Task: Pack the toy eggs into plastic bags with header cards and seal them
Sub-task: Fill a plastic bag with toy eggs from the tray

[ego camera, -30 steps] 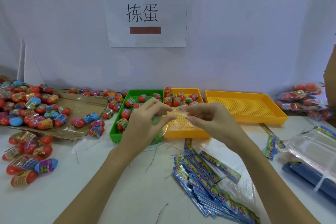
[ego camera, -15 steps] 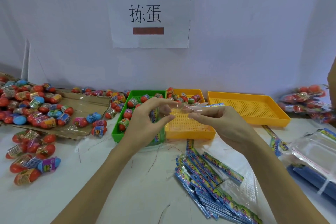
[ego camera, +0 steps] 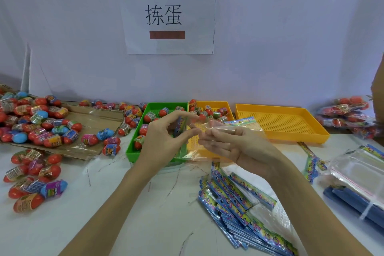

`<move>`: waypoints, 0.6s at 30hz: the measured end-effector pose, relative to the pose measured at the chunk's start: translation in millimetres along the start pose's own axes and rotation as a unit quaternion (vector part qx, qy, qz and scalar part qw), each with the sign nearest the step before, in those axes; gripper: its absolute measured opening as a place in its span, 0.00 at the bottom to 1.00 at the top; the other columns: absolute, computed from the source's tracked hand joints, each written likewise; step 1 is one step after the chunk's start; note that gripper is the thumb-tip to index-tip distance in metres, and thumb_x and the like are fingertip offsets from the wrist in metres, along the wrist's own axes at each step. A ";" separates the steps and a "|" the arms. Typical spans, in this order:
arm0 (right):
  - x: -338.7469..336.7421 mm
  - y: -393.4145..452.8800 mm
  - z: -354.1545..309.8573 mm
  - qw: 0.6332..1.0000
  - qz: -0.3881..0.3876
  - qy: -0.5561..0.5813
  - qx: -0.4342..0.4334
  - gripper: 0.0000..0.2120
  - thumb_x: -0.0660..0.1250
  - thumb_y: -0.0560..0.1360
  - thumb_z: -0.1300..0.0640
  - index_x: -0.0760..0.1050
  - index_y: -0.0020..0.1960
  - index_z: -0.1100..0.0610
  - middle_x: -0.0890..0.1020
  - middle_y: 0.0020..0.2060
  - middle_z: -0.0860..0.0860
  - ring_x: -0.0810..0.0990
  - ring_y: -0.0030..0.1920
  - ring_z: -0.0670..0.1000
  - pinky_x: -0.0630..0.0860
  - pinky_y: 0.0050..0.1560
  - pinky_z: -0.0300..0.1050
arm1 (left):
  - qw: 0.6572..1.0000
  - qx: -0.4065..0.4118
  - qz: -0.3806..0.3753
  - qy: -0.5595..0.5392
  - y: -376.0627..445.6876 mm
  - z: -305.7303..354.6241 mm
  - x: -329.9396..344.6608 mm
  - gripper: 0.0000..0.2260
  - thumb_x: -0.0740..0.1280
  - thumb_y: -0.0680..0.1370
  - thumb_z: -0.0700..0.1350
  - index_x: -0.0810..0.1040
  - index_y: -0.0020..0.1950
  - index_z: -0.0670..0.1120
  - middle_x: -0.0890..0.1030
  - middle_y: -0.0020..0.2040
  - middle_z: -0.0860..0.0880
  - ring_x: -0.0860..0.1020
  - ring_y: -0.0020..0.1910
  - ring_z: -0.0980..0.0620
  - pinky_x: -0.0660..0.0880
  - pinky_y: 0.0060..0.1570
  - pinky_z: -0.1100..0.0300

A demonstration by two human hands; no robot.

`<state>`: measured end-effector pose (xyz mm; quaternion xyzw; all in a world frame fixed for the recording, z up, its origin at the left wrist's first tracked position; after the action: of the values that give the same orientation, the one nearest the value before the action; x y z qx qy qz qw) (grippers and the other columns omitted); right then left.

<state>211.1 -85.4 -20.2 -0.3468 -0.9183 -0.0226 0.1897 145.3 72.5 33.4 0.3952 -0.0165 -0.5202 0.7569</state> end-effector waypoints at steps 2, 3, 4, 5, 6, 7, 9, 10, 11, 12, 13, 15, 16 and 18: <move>-5.0 -0.5 -2.2 0.999 0.016 -0.031 -0.009 0.14 0.74 0.76 0.58 0.84 0.58 0.65 0.84 0.58 0.65 0.84 0.60 0.63 0.83 0.56 0.49 | 0.999 -0.018 -0.017 -0.032 1.2 -2.0 2.0 0.15 0.78 0.74 0.50 0.83 0.60 0.52 0.84 0.42 0.60 0.78 0.35 0.59 0.74 0.36 0.66; -6.5 -0.6 -4.8 0.998 0.020 -0.047 -0.020 0.15 0.74 0.76 0.57 0.84 0.58 0.65 0.85 0.58 0.64 0.84 0.60 0.62 0.83 0.57 0.51 | 0.997 -0.031 -0.032 -0.062 1.4 -3.2 3.8 0.18 0.78 0.73 0.50 0.82 0.62 0.53 0.84 0.43 0.61 0.78 0.37 0.61 0.74 0.38 0.69; -7.1 -0.8 -8.1 0.997 0.021 -0.062 -0.033 0.15 0.73 0.76 0.57 0.83 0.59 0.66 0.85 0.58 0.63 0.84 0.61 0.62 0.82 0.60 0.52 | 0.993 -0.053 -0.049 -0.096 1.7 -6.1 5.4 0.21 0.79 0.72 0.49 0.81 0.64 0.53 0.84 0.45 0.61 0.81 0.41 0.61 0.76 0.43 0.68; -7.5 -1.2 -11.4 0.996 0.022 -0.078 -0.045 0.16 0.72 0.77 0.57 0.82 0.60 0.66 0.84 0.60 0.62 0.83 0.62 0.60 0.80 0.63 0.53 | 0.989 -0.073 -0.063 -0.117 1.8 -10.0 6.5 0.23 0.79 0.72 0.48 0.80 0.66 0.53 0.85 0.48 0.57 0.83 0.44 0.58 0.79 0.48 0.64; -7.5 -2.1 -14.0 0.994 0.026 -0.096 -0.052 0.16 0.71 0.78 0.57 0.82 0.62 0.66 0.84 0.61 0.60 0.83 0.64 0.58 0.78 0.67 0.54 | 0.988 -0.081 -0.069 -0.115 1.8 -12.6 6.4 0.24 0.80 0.72 0.46 0.80 0.67 0.52 0.85 0.50 0.54 0.83 0.47 0.54 0.81 0.51 0.60; -8.0 -2.8 -15.5 0.992 0.033 -0.114 -0.053 0.17 0.71 0.78 0.57 0.81 0.63 0.65 0.85 0.61 0.58 0.83 0.64 0.56 0.76 0.70 0.54 | 0.989 -0.081 -0.070 -0.101 2.0 -13.6 6.0 0.24 0.79 0.73 0.43 0.79 0.67 0.52 0.85 0.52 0.52 0.83 0.47 0.52 0.82 0.53 0.55; -8.4 -4.3 -18.1 0.986 0.054 -0.147 -0.057 0.15 0.71 0.78 0.56 0.82 0.61 0.64 0.86 0.59 0.56 0.83 0.64 0.53 0.74 0.72 0.55 | 0.993 -0.075 -0.058 -0.069 2.9 -14.3 3.9 0.23 0.78 0.75 0.43 0.79 0.68 0.51 0.84 0.52 0.51 0.83 0.49 0.51 0.82 0.55 0.51; -8.3 -5.4 -21.1 0.979 0.072 -0.180 -0.070 0.14 0.71 0.79 0.55 0.83 0.60 0.62 0.86 0.58 0.54 0.83 0.63 0.52 0.74 0.71 0.55 | 0.996 -0.064 -0.053 -0.044 3.3 -13.0 2.2 0.24 0.78 0.74 0.46 0.77 0.69 0.51 0.83 0.54 0.52 0.82 0.51 0.52 0.81 0.56 0.52; -7.9 -6.8 -25.0 0.966 0.097 -0.223 -0.090 0.12 0.71 0.80 0.55 0.83 0.58 0.60 0.87 0.56 0.53 0.84 0.62 0.50 0.75 0.71 0.55 | 0.998 -0.042 -0.054 -0.004 3.6 -9.8 1.7 0.27 0.79 0.73 0.51 0.76 0.71 0.53 0.81 0.58 0.53 0.80 0.55 0.53 0.79 0.58 0.56; -6.0 -8.1 -28.9 0.950 0.117 -0.266 -0.111 0.10 0.70 0.80 0.54 0.84 0.57 0.58 0.87 0.55 0.51 0.84 0.60 0.49 0.75 0.70 0.55 | 0.997 -0.014 -0.064 0.045 3.3 -5.0 3.4 0.31 0.79 0.72 0.56 0.74 0.73 0.55 0.79 0.63 0.55 0.77 0.60 0.56 0.75 0.61 0.61; -1.8 -8.3 -30.9 0.936 0.127 -0.302 -0.128 0.08 0.70 0.81 0.54 0.83 0.57 0.56 0.88 0.54 0.49 0.85 0.59 0.47 0.76 0.69 0.55 | 0.992 0.018 -0.080 0.092 2.0 0.7 7.7 0.34 0.79 0.71 0.61 0.72 0.74 0.55 0.76 0.67 0.57 0.73 0.66 0.57 0.70 0.66 0.65; 13.2 -6.9 -28.6 0.915 0.108 -0.359 -0.150 0.07 0.69 0.82 0.55 0.83 0.58 0.55 0.88 0.51 0.48 0.85 0.57 0.47 0.76 0.69 0.56 | 0.975 0.082 -0.115 0.173 -3.5 13.0 21.4 0.37 0.77 0.71 0.64 0.71 0.77 0.54 0.73 0.72 0.56 0.68 0.72 0.57 0.59 0.72 0.66; 20.6 -6.0 -26.4 0.902 0.094 -0.389 -0.161 0.07 0.68 0.82 0.56 0.83 0.58 0.56 0.88 0.50 0.48 0.85 0.57 0.48 0.75 0.68 0.56 | 0.964 0.112 -0.124 0.206 -7.3 18.7 28.2 0.36 0.75 0.72 0.64 0.72 0.77 0.52 0.75 0.71 0.54 0.69 0.71 0.56 0.60 0.73 0.63; 30.8 -5.4 -24.1 0.881 0.076 -0.429 -0.186 0.08 0.68 0.82 0.59 0.84 0.58 0.58 0.88 0.50 0.49 0.85 0.55 0.48 0.78 0.65 0.55 | 0.954 0.143 -0.121 0.232 -13.0 25.5 36.8 0.31 0.75 0.75 0.57 0.75 0.75 0.47 0.81 0.64 0.51 0.77 0.63 0.52 0.71 0.67 0.55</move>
<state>194.5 -74.3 13.8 -0.4203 -0.8595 -0.0278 -0.2894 141.0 26.4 28.8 0.6083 0.1337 -0.4938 0.6069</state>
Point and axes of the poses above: each hand's wrist, its own y-axis towards the middle knuckle, its own x-axis out of the palm, z = x × y, the point moved 9 cm from there along y, towards the middle knuckle
